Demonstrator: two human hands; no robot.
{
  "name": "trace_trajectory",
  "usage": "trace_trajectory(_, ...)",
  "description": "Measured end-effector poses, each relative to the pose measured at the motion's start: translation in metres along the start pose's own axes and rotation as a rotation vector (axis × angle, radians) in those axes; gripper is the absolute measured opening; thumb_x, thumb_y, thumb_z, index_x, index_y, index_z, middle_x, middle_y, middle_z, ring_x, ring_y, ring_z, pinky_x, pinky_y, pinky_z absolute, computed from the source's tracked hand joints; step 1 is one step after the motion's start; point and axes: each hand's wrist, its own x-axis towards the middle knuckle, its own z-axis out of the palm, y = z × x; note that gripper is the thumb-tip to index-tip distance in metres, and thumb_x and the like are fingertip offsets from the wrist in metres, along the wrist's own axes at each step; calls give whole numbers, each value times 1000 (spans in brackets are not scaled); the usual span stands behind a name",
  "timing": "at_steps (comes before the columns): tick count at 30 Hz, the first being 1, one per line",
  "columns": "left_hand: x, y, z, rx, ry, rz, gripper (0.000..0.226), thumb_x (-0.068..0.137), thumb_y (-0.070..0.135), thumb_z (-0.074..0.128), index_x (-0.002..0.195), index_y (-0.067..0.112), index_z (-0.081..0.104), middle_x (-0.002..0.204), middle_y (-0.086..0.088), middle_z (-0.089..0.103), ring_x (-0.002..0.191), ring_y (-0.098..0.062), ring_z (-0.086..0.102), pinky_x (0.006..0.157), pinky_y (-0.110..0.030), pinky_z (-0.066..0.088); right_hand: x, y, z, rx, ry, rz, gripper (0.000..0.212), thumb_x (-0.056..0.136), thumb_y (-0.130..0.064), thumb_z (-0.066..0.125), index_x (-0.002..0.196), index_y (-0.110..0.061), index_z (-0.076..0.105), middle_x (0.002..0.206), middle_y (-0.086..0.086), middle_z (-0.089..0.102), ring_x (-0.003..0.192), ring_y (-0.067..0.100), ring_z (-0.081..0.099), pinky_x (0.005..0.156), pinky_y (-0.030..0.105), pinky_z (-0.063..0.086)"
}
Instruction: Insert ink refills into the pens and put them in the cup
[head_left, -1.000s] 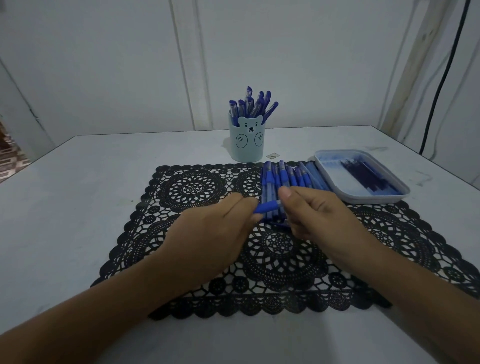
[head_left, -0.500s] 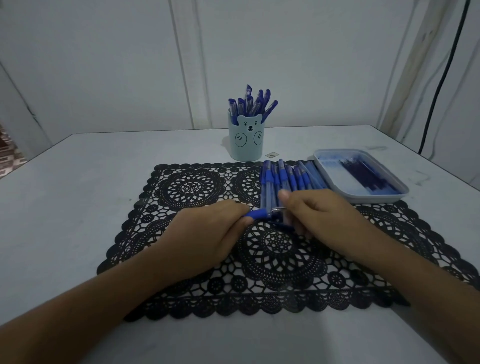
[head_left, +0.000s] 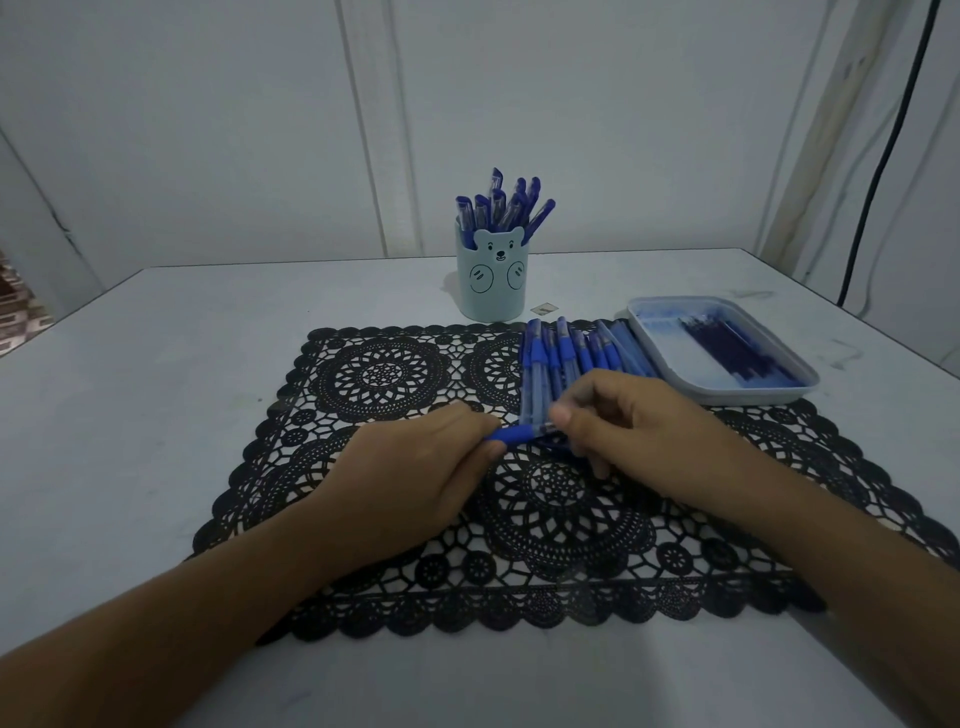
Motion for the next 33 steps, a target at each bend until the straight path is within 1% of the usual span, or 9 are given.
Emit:
trace_trajectory(3,0,0,2,9,-2,11,33,93,37,31,91,21,59,68,11,50,47,-7,48,34,-19,34,0,1,2,-98,-5,28,40,84,-51,41,62,-22,57,43,-10,53,40,2,49,50,15,44)
trace_trajectory(8,-1,-1,1,-11,0,-5,35,93,38,31,93,21,61,70,13,50,50,-4,47,38,-18,33,0,2,0,14,-73,8,5,85,-30,58,84,-25,59,64,-7,59,56,2,57,53,15,45)
trace_trajectory(11,-1,0,1,1,-12,-2,35,93,37,31,92,20,61,69,12,50,47,-6,47,36,-17,31,0,2,3,-27,-17,7,17,84,-41,53,76,-27,59,62,-8,62,50,0,55,51,13,45)
trace_trajectory(14,-1,-1,2,2,-33,-13,35,93,39,30,94,22,60,70,13,50,50,-6,49,38,-14,29,0,0,3,32,15,15,19,88,-30,54,71,-23,60,56,-8,62,46,1,53,49,15,45)
trace_trajectory(21,-1,-10,8,-151,-29,-137,47,88,49,24,107,25,60,84,18,56,72,1,49,60,-22,44,4,9,-7,238,118,22,12,83,-5,62,81,-17,61,67,-3,57,60,5,57,57,19,52)
trace_trajectory(24,-1,-11,9,-159,-5,-146,47,88,49,25,105,24,61,83,16,58,71,0,50,61,-22,43,5,10,-12,90,171,11,14,83,-10,63,80,-24,61,70,-4,59,63,7,56,63,19,49)
trace_trajectory(27,-1,-13,10,-173,43,-169,46,88,47,27,104,21,62,79,17,55,72,-2,48,59,-16,38,-1,4,-12,-117,31,-81,14,81,-17,66,78,-30,63,73,-8,62,66,-2,55,62,8,45)
trace_trajectory(31,-1,-13,11,-180,66,-171,44,89,44,29,103,19,63,79,18,53,72,-2,47,60,-11,35,-5,8,3,-424,-130,-214,10,81,-24,66,89,-31,67,88,-16,57,81,-4,53,73,9,41)
trace_trajectory(33,-1,-13,11,-182,65,-164,43,90,44,30,103,19,62,78,18,53,69,-1,48,59,-14,37,-4,9,8,-416,-130,-222,16,82,-22,65,95,-31,65,87,-18,56,82,-5,51,71,7,39)
